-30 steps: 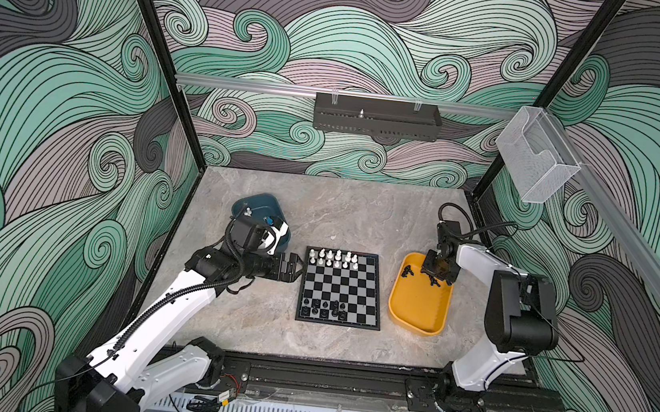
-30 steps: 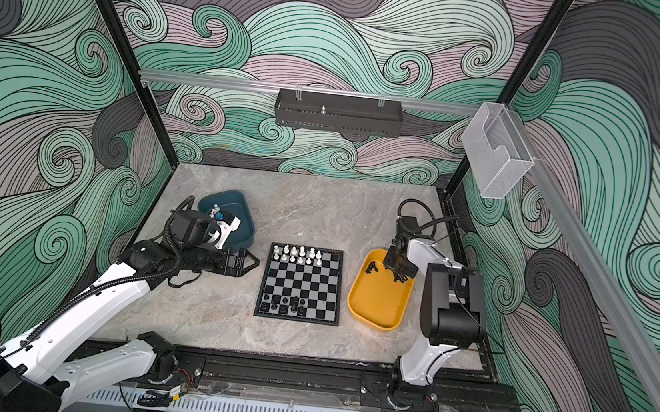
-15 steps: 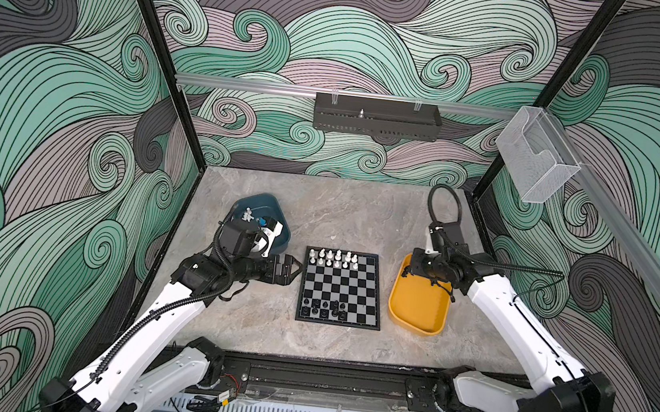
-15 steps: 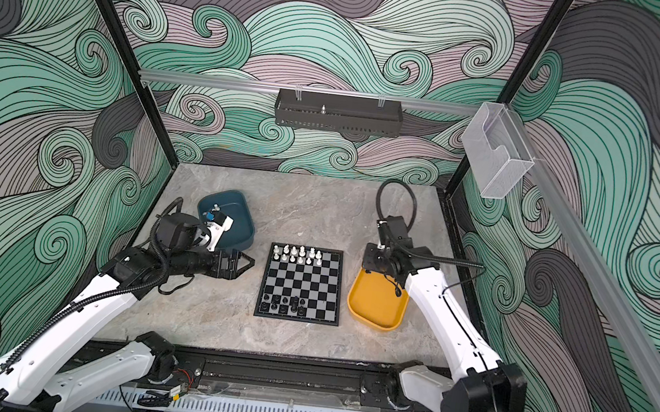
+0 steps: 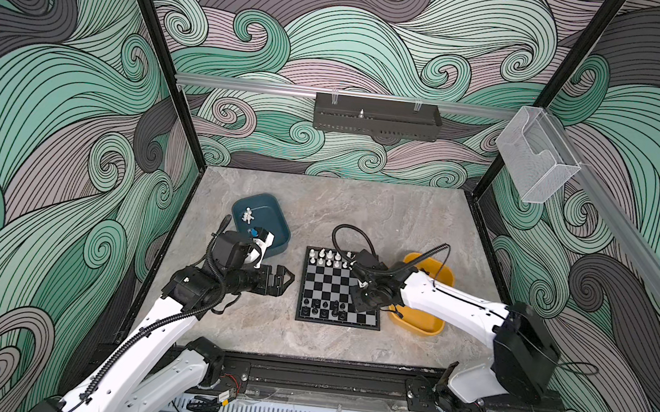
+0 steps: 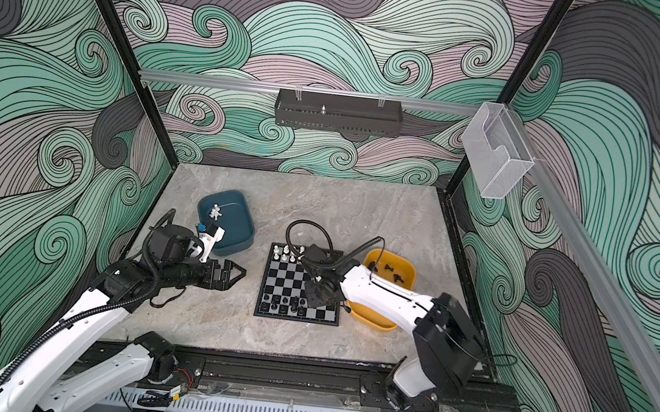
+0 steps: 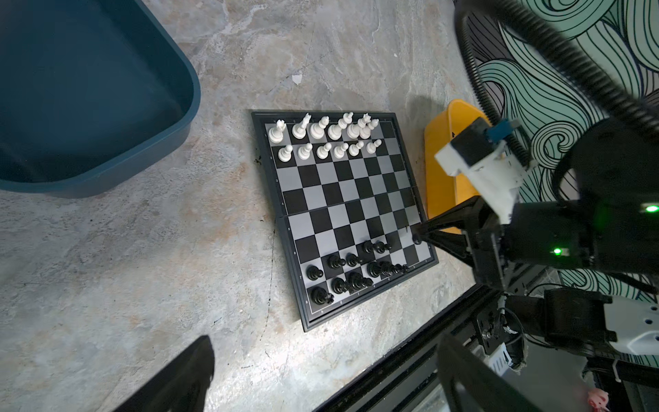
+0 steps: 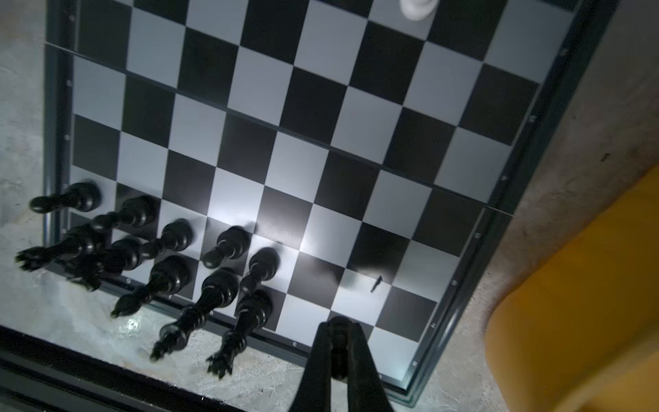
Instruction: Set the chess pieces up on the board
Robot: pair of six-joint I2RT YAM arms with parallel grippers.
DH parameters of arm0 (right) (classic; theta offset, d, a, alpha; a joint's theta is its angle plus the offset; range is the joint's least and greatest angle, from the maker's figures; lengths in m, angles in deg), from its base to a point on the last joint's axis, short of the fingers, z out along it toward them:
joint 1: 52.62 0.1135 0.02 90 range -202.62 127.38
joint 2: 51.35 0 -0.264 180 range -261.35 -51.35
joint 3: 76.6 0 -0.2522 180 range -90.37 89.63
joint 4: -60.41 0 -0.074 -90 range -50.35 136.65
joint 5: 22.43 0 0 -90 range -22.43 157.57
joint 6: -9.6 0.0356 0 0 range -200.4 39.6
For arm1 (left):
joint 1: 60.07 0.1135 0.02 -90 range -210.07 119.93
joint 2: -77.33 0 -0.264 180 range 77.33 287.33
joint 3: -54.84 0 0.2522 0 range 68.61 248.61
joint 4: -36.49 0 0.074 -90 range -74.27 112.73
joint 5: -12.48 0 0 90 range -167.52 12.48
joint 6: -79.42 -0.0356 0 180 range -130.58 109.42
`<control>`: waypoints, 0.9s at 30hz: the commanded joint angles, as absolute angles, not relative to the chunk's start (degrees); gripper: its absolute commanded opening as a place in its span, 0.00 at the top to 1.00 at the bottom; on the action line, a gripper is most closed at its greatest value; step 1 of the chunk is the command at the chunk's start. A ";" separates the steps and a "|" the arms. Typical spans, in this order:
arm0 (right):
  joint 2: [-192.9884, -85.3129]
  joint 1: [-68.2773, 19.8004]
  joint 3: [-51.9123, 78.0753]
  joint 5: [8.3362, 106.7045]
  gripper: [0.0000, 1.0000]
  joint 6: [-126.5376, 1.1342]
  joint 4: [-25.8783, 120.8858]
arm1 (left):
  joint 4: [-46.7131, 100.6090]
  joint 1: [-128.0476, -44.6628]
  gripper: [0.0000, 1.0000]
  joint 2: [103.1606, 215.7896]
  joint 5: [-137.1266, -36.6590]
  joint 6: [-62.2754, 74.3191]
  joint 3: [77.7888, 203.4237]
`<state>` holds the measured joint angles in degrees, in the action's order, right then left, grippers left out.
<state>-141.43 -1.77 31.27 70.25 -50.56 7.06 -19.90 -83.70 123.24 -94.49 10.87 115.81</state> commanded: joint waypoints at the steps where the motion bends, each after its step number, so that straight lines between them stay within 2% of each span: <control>1: -143.81 0.04 29.46 71.53 0.99 -48.73 9.55 | -20.49 -83.30 0.01 122.46 -94.22 10.83 116.31; 27: -147.14 0.90 29.42 73.87 0.98 -48.77 9.66 | -19.73 -83.31 0.02 121.92 -94.86 10.78 115.80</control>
<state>-146.00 0.57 30.28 72.48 -48.79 10.84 -19.69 -83.70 122.19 -94.56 10.87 115.70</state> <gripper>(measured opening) 0.085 0.986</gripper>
